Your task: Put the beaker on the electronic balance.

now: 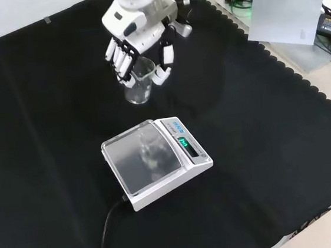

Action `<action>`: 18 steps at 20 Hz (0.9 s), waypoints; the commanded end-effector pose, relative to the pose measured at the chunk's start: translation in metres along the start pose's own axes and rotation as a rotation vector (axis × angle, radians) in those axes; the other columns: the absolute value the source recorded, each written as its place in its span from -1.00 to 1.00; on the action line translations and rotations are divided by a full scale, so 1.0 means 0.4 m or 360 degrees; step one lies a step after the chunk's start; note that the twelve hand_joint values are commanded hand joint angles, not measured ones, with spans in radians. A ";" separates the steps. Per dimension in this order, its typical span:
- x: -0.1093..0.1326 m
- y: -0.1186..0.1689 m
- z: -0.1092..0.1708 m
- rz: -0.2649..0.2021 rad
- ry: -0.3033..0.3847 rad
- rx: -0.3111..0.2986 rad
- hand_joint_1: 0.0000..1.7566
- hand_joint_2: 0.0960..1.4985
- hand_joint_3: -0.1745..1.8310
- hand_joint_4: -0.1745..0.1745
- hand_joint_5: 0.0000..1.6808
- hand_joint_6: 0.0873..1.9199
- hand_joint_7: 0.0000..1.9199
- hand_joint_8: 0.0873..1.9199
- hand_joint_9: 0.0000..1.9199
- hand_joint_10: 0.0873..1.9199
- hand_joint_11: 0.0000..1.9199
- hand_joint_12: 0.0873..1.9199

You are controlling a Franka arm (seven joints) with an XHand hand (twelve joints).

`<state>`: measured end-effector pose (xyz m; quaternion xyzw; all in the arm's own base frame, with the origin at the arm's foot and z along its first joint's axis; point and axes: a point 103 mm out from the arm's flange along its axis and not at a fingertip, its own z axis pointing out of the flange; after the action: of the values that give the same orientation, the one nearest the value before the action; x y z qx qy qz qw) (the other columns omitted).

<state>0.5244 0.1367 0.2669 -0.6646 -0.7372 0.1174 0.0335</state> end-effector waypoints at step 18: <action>0.196 0.149 0.039 -0.0123 -0.0077 0.0061 0.31 -0.34 -0.12 -0.25 -0.19 0.04 -0.14 -0.35 0.07 -0.45 -0.29 0.29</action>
<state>0.5581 0.2071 0.2479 -0.6372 -0.7587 0.1314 0.0324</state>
